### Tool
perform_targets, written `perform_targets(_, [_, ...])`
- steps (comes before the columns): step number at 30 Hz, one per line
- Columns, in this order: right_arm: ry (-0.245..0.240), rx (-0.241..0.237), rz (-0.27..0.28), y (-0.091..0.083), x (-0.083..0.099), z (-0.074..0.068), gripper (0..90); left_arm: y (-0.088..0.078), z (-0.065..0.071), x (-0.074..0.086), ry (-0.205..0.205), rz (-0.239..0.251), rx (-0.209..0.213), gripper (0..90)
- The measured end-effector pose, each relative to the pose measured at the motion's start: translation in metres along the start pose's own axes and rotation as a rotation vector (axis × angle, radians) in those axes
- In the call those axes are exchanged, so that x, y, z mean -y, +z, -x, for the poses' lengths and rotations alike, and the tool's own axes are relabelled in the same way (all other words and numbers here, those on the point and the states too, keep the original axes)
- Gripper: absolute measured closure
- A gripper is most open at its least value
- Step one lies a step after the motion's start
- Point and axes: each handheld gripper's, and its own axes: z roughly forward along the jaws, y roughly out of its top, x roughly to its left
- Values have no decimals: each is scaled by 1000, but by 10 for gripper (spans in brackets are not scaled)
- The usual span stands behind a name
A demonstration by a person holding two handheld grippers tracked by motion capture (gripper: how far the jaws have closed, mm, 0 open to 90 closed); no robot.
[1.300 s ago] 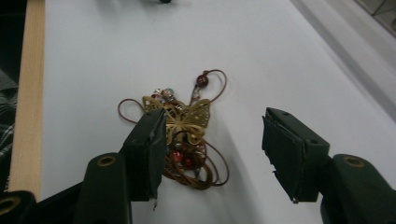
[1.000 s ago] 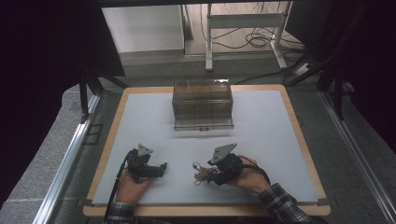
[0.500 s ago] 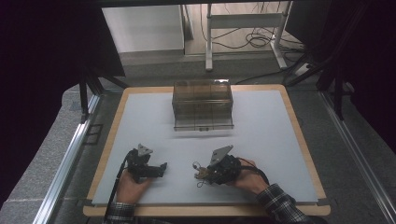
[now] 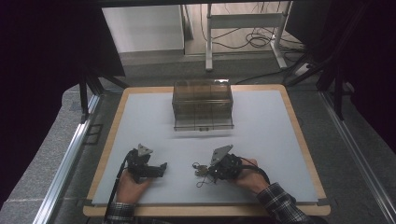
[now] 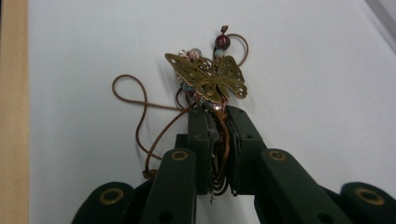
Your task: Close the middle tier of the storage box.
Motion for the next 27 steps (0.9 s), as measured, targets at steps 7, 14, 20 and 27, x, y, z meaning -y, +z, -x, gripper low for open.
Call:
perform_targets(7, [17, -4, 36, -7, -1, 2, 805, 0, 0, 0, 0, 0, 0, 8])
perform_targets(14, [22, 4, 83, -16, -4, 3, 806, 0, 0, 0, 0, -1, 0, 7])
perform_targets(20, [16, 19, 104, -21, -8, 3, 806, 0, 0, 0, 1, -1, 0, 7])
perform_targets(27, [20, 33, 141, -29, -12, 3, 806, 0, 0, 0, 0, -1, 0, 7])
